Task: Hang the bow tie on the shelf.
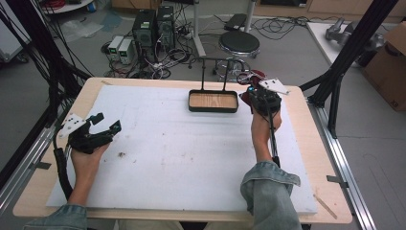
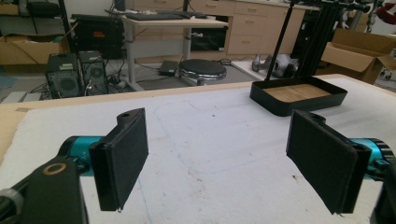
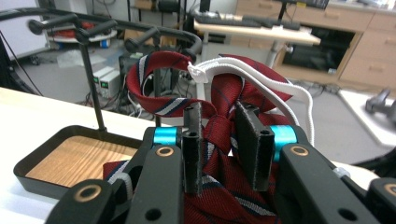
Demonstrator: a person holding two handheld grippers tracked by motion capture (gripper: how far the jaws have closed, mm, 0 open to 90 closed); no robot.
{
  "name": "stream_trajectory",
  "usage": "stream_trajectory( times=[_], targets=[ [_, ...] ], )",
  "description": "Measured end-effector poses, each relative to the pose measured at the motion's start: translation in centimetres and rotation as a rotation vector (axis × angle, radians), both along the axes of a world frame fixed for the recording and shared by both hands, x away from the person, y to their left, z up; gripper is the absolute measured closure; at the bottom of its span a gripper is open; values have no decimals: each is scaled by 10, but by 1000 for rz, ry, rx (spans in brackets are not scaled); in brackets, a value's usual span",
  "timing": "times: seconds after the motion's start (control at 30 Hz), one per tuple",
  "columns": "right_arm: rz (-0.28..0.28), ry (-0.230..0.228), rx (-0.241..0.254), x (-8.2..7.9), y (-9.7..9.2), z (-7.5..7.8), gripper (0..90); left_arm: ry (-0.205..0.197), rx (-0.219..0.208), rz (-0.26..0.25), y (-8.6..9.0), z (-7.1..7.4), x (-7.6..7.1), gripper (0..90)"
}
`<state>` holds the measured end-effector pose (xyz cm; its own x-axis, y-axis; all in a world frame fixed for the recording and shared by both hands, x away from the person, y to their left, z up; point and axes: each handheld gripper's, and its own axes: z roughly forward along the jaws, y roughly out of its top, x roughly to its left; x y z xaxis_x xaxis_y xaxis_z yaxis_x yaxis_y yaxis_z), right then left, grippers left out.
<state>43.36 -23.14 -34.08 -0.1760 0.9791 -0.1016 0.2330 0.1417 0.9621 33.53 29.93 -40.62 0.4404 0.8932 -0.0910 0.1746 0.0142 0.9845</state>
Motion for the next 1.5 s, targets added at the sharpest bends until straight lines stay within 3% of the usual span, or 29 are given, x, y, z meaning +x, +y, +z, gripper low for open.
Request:
stream_trajectory(
  times=[0.17,0.43,0.63,0.8,1.17,1.5],
  targets=[
    [-11,-29,12,10,2,6,727,0,-6,-1,0,0,1,210],
    [-25,-11,-1,28,7,10,725,3,-8,-2,1,-1,1,210],
    [-44,20,-4,42,4,-3,722,3,-6,-7,0,-1,1,211],
    [-44,37,36,51,2,-11,721,6,-5,-12,0,-2,2,214],
    [-23,67,33,70,14,-29,717,8,-5,-15,-2,-2,3,214],
    [-25,74,35,73,18,-35,711,15,1,-20,-3,-4,4,214]
  ],
)
